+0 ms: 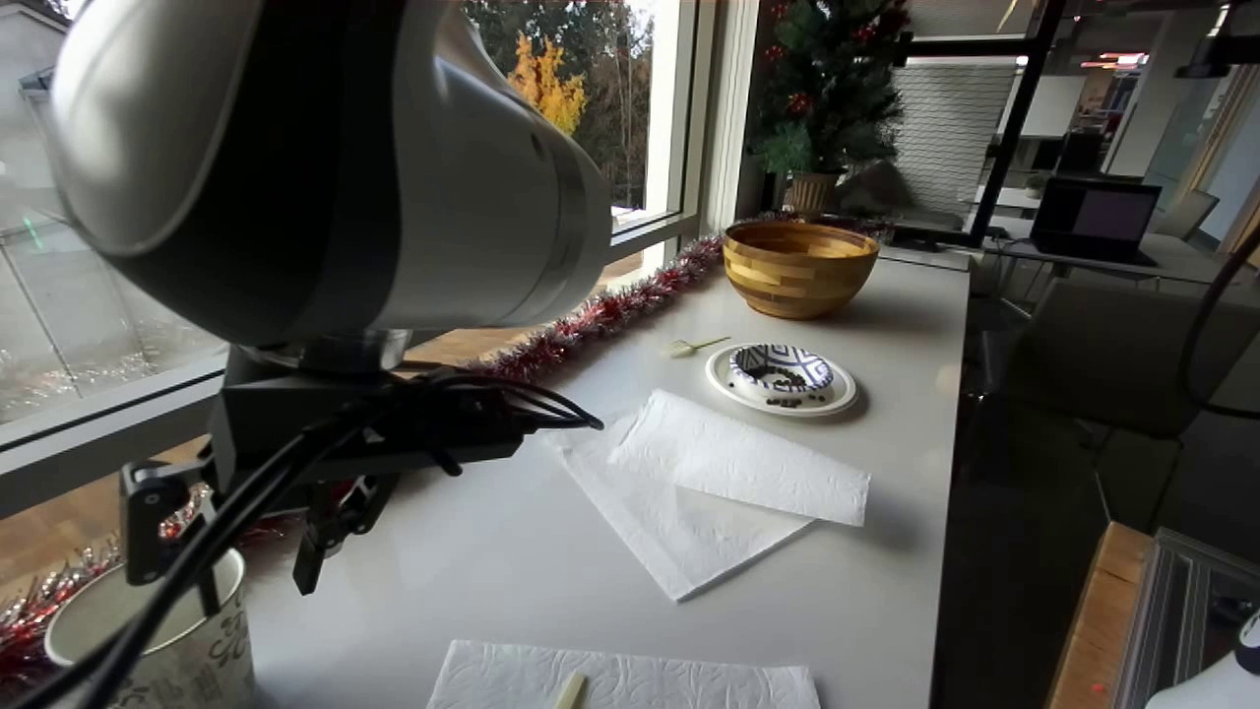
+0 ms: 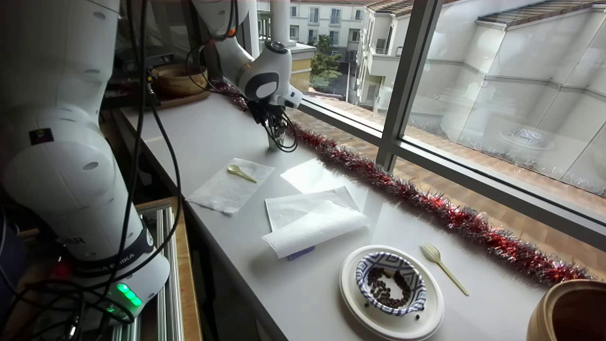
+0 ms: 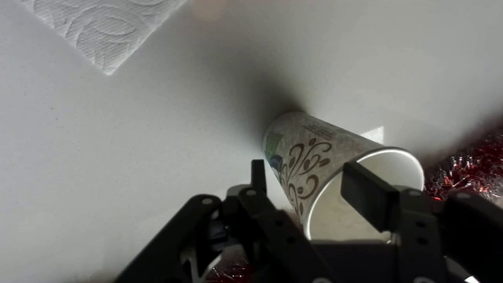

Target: Move the cup to the right

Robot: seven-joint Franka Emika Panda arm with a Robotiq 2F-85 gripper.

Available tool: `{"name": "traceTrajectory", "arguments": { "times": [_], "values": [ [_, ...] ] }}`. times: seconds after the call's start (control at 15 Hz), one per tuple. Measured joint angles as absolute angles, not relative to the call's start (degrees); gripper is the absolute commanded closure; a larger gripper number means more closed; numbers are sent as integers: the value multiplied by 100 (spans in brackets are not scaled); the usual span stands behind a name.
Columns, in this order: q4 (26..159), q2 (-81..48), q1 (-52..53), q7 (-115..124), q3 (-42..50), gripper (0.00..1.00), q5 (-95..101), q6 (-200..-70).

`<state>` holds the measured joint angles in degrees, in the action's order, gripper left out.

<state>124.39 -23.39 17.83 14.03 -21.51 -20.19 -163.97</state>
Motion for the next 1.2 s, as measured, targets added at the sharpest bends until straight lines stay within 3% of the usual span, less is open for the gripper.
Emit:
{"name": "traceTrajectory", "arguments": {
  "times": [0.13,0.27,0.33,0.4,0.47,0.6,0.8,0.93,1.2],
  "values": [
    [12427,-2345,1783,1407,-2147,90,-2018,-16399],
    [12427,-2375,1783,1409,-2122,93,-2018,-16402],
    [12427,-2392,1783,1409,-2110,71,-2018,-16402],
    [12426,-2408,1783,1409,-2100,64,-2018,-16402],
    [12420,-2421,1783,1409,-2098,67,-2018,-16402],
    [12397,-2439,1786,1409,-2098,86,-2018,-16402],
    [12358,-2443,1811,1417,-2072,98,-2007,-16402],
    [12353,-2441,1844,1418,-2031,100,-1989,-16389],
    [12327,-2276,1818,1426,-1993,95,-1987,-16046]
  ]
}}
